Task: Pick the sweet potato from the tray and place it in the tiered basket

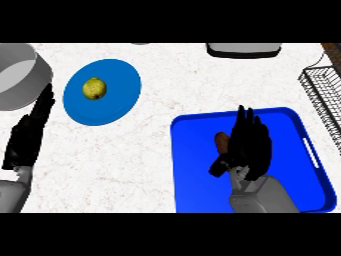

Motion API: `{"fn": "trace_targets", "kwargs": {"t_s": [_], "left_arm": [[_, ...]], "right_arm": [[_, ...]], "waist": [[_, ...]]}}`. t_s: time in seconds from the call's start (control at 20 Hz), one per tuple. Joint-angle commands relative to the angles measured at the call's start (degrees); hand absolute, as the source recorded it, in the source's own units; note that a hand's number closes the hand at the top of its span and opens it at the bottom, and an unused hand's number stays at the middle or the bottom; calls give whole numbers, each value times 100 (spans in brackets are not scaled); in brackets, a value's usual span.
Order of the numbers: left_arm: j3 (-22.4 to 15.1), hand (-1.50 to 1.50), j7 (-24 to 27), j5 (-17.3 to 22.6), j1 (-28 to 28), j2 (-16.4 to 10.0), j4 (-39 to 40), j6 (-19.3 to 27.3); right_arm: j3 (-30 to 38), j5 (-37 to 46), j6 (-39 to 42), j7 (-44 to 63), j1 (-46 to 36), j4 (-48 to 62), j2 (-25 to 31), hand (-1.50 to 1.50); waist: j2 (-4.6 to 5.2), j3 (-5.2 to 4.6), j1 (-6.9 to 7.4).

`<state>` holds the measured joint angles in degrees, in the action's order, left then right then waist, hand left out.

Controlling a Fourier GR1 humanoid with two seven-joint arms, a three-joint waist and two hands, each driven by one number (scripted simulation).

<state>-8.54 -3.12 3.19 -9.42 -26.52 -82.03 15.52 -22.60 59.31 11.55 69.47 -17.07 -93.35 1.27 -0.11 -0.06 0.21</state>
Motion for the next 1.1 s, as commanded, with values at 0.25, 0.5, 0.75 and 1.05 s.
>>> {"fn": "trace_targets", "kwargs": {"t_s": [0.25,0.5,0.75,1.05], "left_arm": [[98,0,126,-62,170,55,-79,-103],[138,0,-68,-75,176,58,-226,-186],[200,0,126,-119,47,155,65,-260],[156,0,-150,-309,125,267,-232,-158]], "right_arm": [[-193,309,171,1096,38,394,-122,-150],[-116,157,-4,1075,94,550,-122,-150],[-74,-54,-48,1212,-91,820,-122,-150],[-3,56,-304,847,120,1030,-122,-150]], "waist": [[8,3,21],[7,5,23],[18,3,20],[10,7,18]]}}
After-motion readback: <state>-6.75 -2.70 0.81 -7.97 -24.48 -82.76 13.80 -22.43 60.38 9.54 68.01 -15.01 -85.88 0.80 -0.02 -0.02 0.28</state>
